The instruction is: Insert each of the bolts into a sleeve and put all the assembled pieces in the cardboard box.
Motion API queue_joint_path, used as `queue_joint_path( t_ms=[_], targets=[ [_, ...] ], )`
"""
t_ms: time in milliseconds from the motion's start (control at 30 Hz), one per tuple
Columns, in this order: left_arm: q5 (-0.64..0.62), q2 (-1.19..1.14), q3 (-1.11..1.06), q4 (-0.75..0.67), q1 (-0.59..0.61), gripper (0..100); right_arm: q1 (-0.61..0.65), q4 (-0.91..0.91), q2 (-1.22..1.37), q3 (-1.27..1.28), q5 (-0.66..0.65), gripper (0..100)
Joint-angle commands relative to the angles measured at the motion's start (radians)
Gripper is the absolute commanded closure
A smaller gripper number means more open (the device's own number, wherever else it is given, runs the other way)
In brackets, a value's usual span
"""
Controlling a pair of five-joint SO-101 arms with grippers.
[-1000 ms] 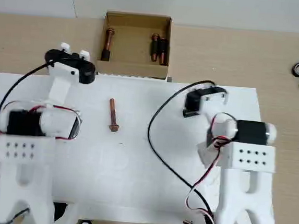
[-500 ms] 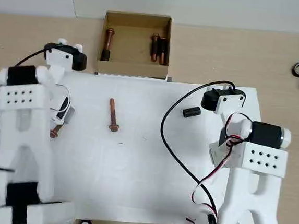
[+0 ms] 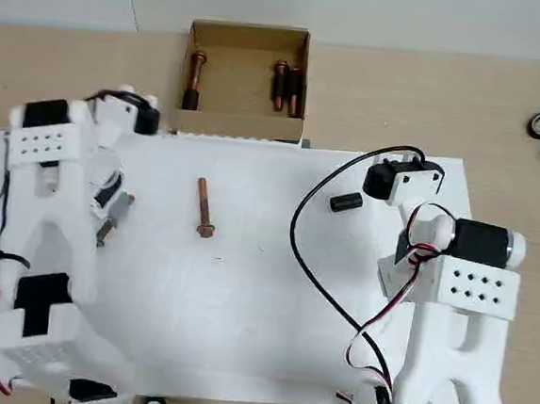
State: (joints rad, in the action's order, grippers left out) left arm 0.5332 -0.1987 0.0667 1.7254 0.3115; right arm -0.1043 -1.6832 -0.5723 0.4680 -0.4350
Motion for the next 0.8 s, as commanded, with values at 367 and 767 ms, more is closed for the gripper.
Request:
queue_joint_path(
  t_ms=[367, 767],
  targets=[
    [0.041, -0.112, 0.114, 0.026, 0.058, 88, -0.010, 0.028, -0.033, -0.003, -0.011, 99.3],
    [0.064, -0.137, 0.093, 0.020, 0.052, 88, -0.007, 0.053, -0.024, -0.002, -0.005, 99.4]
  ],
)
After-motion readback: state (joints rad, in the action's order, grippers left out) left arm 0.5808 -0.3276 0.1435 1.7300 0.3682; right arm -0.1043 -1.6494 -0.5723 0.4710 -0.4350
